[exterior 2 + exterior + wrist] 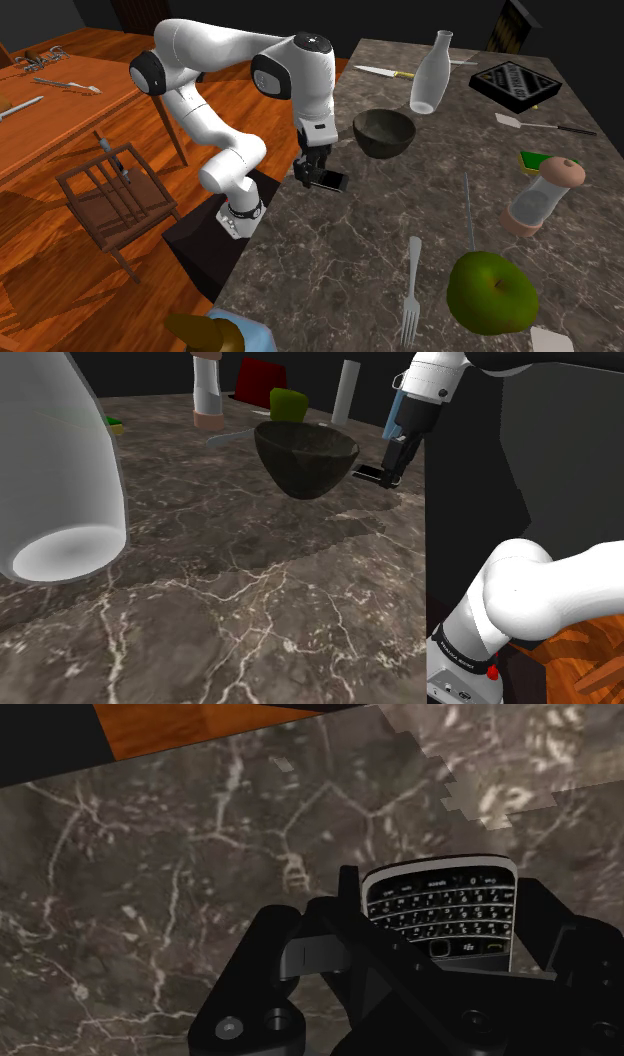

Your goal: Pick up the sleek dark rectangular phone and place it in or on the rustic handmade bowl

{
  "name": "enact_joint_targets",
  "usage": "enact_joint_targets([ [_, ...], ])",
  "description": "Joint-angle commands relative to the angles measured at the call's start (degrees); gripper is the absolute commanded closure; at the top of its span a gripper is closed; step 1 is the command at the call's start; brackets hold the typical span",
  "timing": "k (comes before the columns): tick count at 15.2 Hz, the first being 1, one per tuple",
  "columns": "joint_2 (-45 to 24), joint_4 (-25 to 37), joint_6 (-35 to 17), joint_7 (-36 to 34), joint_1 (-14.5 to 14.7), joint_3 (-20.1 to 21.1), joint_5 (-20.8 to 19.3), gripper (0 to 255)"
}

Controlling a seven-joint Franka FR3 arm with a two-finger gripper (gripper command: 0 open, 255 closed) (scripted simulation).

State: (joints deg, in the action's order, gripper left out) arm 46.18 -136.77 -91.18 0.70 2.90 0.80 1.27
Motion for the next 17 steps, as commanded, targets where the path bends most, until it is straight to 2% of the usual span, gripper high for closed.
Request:
enact_joint_targets([
  [1,0.0,0.0,0.0,0.0,0.0,0.0,0.0,255],
  [7,0.0,-0.01,-0.01,0.0,0.0,0.0,0.0,255],
  [17,-2.46,9.36,6.89,-0.1,-0.02,-0.07,-0.07,255],
])
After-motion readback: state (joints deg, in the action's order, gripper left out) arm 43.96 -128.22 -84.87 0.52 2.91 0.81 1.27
